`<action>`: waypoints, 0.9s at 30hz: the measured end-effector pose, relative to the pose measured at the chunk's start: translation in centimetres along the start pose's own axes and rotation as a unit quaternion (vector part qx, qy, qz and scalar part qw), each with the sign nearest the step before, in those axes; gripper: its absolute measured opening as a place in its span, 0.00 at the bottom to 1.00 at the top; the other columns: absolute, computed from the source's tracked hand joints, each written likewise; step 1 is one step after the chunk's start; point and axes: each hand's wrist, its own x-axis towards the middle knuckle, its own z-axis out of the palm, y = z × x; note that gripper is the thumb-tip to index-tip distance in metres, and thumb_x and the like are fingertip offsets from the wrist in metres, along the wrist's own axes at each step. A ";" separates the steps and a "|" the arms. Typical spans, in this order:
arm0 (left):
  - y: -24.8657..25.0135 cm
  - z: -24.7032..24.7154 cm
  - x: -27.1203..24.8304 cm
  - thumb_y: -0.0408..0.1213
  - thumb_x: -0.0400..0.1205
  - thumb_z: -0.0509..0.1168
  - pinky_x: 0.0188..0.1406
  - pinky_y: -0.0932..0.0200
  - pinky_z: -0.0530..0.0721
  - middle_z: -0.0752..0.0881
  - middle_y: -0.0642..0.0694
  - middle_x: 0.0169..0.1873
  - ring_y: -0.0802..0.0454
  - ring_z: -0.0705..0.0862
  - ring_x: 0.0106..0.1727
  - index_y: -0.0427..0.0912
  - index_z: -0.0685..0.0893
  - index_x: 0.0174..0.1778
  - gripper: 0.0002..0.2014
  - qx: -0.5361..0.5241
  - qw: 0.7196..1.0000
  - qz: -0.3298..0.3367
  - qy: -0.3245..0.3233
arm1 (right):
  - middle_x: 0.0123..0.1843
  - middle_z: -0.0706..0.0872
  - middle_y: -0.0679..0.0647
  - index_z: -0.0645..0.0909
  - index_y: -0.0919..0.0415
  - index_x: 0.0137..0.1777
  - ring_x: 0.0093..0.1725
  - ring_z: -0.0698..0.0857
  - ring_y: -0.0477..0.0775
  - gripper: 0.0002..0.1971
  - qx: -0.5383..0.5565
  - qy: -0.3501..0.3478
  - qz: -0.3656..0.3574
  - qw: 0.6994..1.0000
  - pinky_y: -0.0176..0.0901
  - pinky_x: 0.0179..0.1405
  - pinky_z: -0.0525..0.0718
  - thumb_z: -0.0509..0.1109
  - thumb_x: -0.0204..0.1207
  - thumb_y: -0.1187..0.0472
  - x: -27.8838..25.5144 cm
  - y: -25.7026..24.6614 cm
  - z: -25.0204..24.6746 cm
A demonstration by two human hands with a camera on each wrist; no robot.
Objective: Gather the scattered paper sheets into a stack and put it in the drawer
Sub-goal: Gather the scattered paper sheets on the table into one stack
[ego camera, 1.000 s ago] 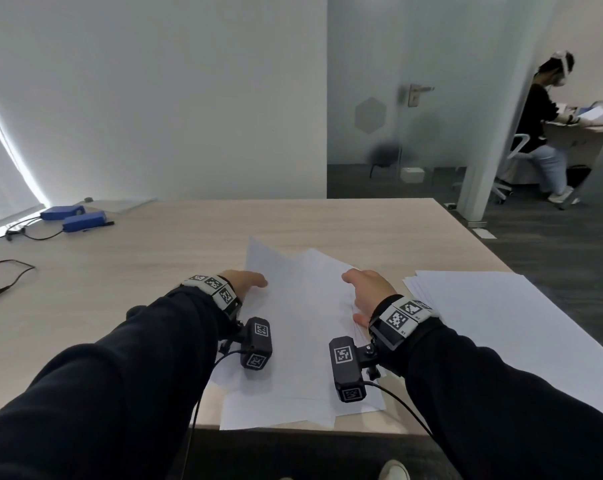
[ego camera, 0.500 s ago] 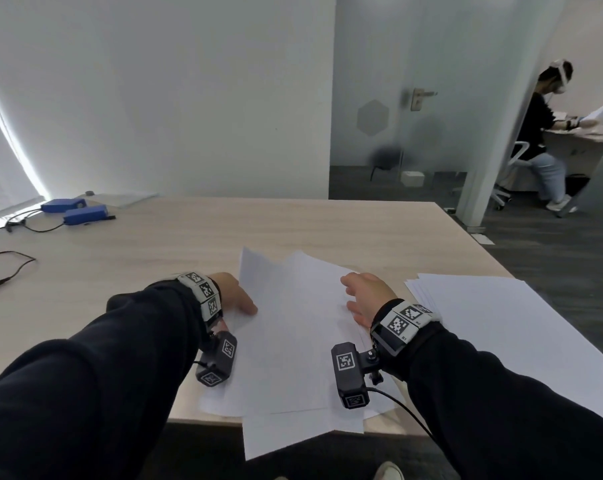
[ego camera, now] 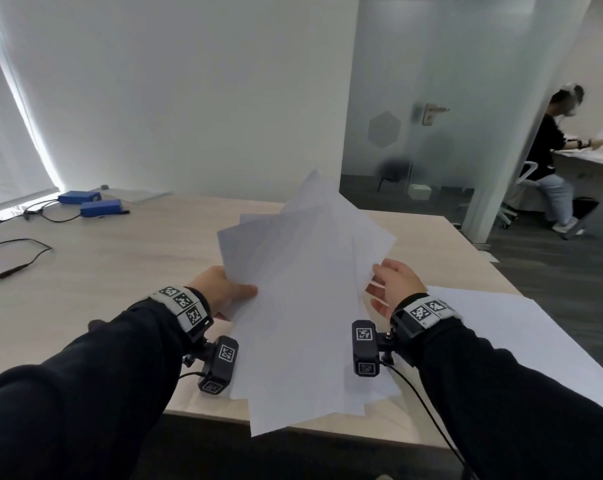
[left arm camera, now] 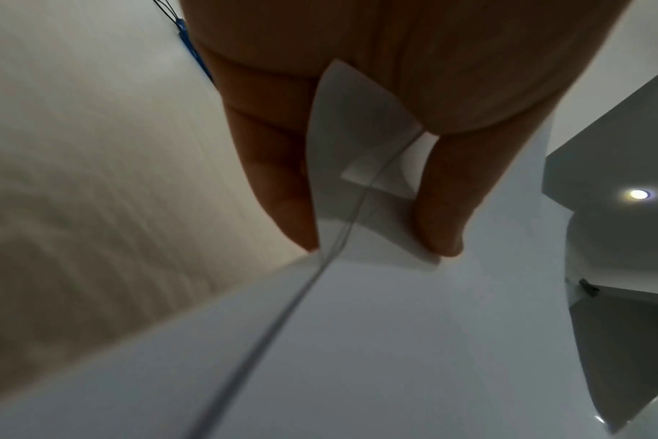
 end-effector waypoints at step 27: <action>-2.5 1.1 0.7 0.28 0.81 0.69 0.40 0.48 0.87 0.91 0.36 0.45 0.39 0.89 0.41 0.38 0.86 0.51 0.05 -0.089 0.996 -0.009 -0.022 | 0.31 0.79 0.55 0.82 0.58 0.55 0.27 0.76 0.55 0.07 -0.178 0.061 -0.145 0.971 0.49 0.34 0.85 0.63 0.84 0.61 2.4 -1.3 0.4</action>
